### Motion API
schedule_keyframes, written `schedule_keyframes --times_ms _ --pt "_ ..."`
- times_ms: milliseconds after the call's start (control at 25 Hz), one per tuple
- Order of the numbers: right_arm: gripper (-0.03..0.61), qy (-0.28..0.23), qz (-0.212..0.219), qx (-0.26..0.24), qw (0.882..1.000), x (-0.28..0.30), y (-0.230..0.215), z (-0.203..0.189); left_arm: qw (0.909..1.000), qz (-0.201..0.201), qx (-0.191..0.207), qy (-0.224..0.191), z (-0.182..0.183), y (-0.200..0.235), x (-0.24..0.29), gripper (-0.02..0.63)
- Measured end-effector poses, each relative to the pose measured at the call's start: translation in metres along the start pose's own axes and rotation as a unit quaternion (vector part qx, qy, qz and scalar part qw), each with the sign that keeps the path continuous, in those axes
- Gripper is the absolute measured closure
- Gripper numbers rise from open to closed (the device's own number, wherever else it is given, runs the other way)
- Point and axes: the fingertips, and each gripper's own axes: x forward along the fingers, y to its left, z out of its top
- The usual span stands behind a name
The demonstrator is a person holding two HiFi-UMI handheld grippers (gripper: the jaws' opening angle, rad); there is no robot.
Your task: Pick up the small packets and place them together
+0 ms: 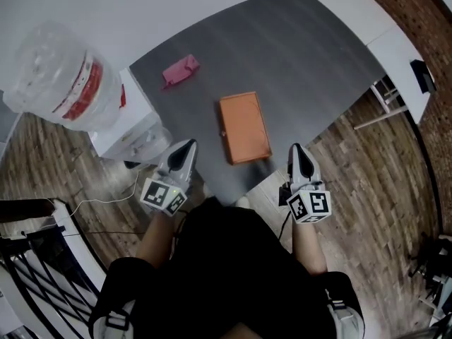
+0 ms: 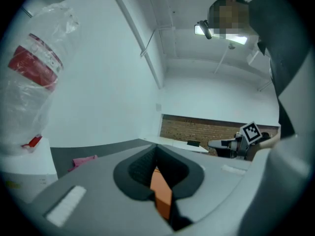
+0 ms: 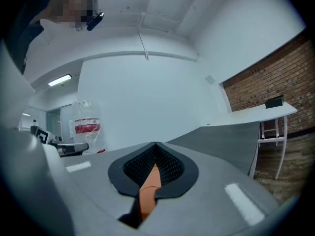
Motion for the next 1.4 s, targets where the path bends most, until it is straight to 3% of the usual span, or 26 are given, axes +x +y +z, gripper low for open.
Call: schedule_keyframes --times_ms 240,520,800,1160,1400 --pt "0.577 0.010 -0.016 -0.017 1.000 0.019 0.005 0.000 0.9980 -0.048 0.026 0.031 -0.017 0.013 0.031 0.614" --pt "0.577 0.041 -0.038 -0.013 0.998 0.030 0.009 -0.025 0.9847 -0.106 0.059 0.125 -0.075 0.014 0.061 0.612" --pt "0.577 0.059 -0.061 0.016 0.996 0.026 0.022 -0.050 0.9531 -0.173 0.105 0.225 -0.141 0.005 0.079 0.583" --pt "0.577 0.061 -0.116 0.041 0.991 0.006 0.014 -0.058 0.9141 -0.227 0.143 0.304 -0.197 0.007 0.081 0.480" --pt "0.577 0.062 -0.134 0.046 0.988 -0.003 0.010 -0.063 0.8878 -0.262 0.174 0.336 -0.227 0.002 0.078 0.465"
